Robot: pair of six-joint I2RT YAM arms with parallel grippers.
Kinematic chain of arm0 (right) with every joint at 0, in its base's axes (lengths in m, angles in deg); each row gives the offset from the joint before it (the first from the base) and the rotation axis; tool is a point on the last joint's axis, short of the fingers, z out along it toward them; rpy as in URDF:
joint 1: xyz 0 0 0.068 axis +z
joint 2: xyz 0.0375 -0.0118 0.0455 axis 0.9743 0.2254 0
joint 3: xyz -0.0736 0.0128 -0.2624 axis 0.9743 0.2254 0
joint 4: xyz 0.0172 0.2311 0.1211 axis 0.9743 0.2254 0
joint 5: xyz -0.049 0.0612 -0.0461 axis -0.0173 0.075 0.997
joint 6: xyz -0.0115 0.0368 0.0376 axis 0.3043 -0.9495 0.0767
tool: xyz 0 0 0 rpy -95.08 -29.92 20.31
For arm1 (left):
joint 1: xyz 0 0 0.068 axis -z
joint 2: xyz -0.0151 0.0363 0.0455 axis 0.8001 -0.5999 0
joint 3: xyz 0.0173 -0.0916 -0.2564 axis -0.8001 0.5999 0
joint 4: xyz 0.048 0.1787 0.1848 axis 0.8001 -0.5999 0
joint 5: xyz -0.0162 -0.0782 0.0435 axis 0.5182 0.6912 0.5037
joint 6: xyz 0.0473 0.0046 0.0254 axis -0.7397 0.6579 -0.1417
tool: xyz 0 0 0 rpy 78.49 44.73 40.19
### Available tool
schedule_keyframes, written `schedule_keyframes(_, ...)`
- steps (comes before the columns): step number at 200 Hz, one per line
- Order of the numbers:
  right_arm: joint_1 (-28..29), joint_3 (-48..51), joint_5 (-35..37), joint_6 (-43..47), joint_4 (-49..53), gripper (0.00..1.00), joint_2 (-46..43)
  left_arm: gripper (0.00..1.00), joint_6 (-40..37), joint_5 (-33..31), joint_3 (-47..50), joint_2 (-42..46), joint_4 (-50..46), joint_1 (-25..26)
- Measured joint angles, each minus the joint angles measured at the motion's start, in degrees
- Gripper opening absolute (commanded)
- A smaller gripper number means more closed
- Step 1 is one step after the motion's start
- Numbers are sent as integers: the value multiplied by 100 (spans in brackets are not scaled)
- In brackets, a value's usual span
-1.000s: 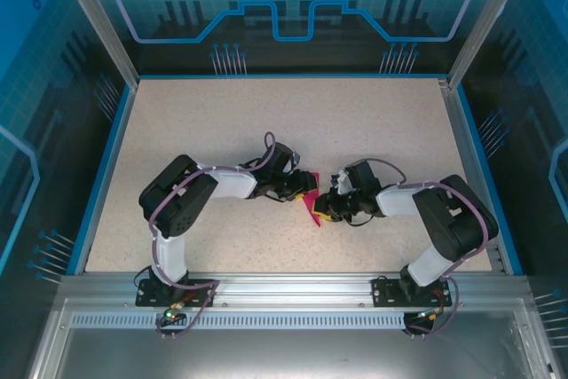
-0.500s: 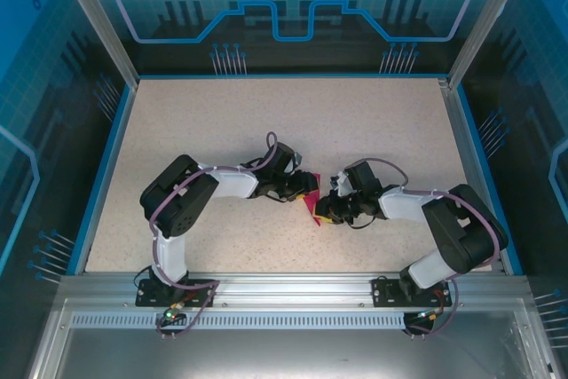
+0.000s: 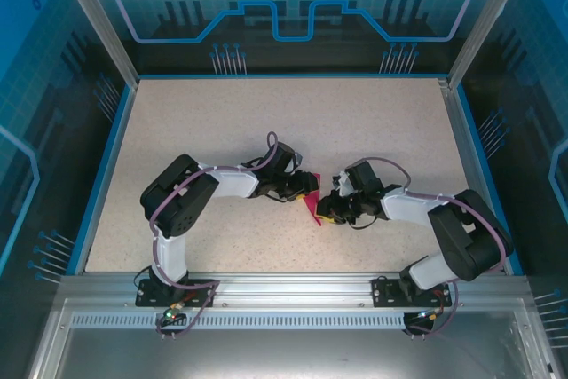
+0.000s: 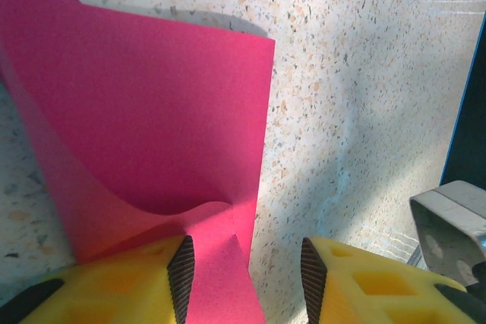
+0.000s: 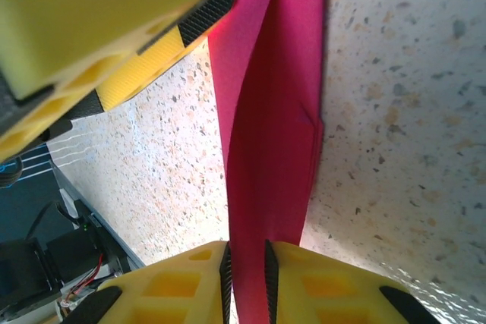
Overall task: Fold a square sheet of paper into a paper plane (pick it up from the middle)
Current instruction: Fold the wing for the fifth time at the center of the table.
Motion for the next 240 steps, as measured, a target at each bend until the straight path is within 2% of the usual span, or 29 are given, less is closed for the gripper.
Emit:
schedule_keyframes(52, 0, -52, 35, 72, 96, 13, -17, 45, -17, 39, -42, -20, -66, 15)
schedule_keyframes(79, 4, -50, 22, 125, 98, 11, -17, 44, -15, 39, -44, -20, -70, 15)
schedule_keyframes(173, 216, 249, -2, 149, -275, 12, 341, 44, -15, 184, -149, -94, -168, 48)
schedule_keyframes(240, 260, 284, -26, 52, -356, 15, 282, 44, -15, 188, -164, -101, -195, 48)
